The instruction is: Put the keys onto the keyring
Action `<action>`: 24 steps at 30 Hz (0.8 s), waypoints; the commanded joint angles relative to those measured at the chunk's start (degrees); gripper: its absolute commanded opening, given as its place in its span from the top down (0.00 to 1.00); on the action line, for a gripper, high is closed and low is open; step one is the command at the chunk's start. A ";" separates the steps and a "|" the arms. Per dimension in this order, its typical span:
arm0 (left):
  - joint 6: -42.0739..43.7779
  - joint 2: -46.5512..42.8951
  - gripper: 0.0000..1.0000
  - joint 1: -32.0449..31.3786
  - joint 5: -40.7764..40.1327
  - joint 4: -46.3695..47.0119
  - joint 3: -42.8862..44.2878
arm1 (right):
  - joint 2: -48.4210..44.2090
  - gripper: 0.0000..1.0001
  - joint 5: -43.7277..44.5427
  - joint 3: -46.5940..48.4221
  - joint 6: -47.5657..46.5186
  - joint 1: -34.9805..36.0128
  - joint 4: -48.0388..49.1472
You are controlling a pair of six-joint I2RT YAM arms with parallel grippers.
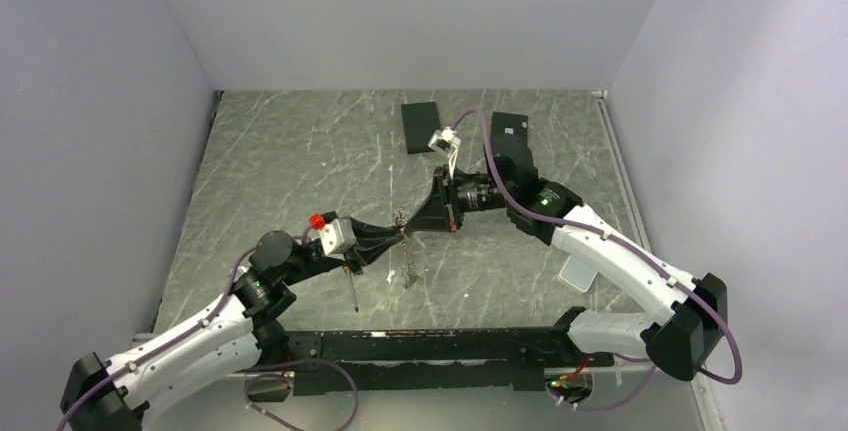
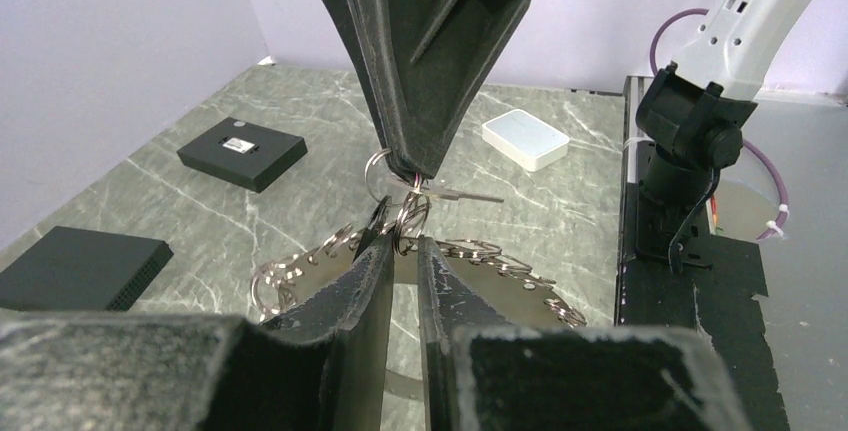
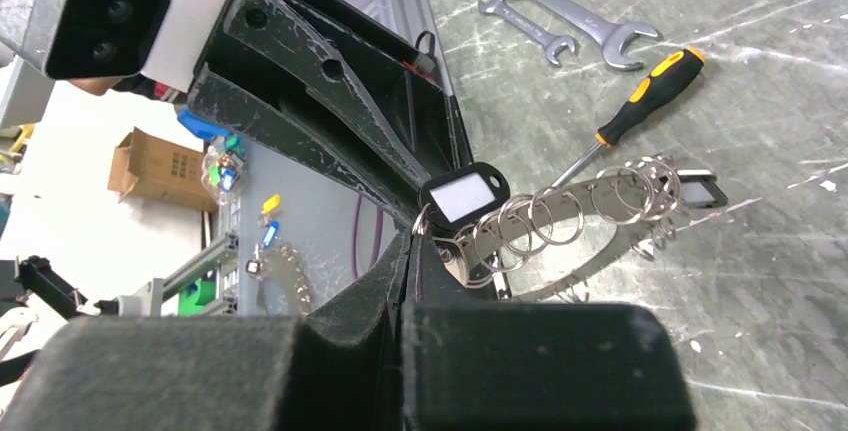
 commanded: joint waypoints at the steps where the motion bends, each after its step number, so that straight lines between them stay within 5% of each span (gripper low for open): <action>1: -2.40 -1.04 0.80 -0.18 0.13 2.51 -0.33 | -1.98 1.00 -1.68 -0.38 0.93 0.41 4.94; 24: -1.96 1.48 1.00 -0.18 1.89 2.87 1.03 | -2.03 1.00 -1.77 -0.52 -0.06 0.39 4.36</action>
